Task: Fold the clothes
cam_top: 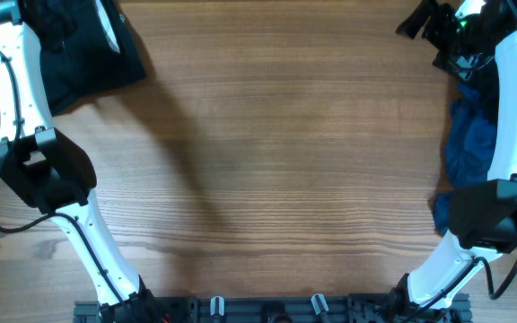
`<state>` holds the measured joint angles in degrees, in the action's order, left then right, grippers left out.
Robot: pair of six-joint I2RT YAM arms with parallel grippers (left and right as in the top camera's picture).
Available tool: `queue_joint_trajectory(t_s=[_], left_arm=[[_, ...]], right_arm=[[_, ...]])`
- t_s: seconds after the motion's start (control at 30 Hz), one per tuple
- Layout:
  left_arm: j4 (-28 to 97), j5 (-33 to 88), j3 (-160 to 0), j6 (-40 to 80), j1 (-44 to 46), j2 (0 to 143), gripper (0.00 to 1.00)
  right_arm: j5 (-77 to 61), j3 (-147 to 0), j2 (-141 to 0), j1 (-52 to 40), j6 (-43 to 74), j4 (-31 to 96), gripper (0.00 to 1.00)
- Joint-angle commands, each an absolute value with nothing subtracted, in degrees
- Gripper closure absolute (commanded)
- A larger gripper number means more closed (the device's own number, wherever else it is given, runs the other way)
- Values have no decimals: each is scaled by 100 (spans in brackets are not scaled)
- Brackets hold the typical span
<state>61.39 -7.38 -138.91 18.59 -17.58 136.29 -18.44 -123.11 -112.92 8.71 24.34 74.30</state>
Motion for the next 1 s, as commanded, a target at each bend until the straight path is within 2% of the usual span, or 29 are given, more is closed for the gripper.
queue_joint_trajectory(t_s=[0.0,0.3,0.47,0.67,0.97], left_arm=[[6372,-687,-13878,1850,-1721,13286,0],[6823,-687,-13878,1850,-1632,11690,0],[7067,-687,-13878,1848,-1625,11347,0],[7100,-687,-13876,1850,-1625,11358,0],[6989,-687,-13876,1850,-1625,11358,0]], right_arm=[[-1651,-12289,-11207,843,2397,7328,0],[-781,-12289,-10628,843,2399,7426,0],[-410,-12289,-10241,707,2290,7944,0],[419,-12289,-9900,5,2244,8781,1],[821,-12289,-9751,-1315,2235,8960,0]])
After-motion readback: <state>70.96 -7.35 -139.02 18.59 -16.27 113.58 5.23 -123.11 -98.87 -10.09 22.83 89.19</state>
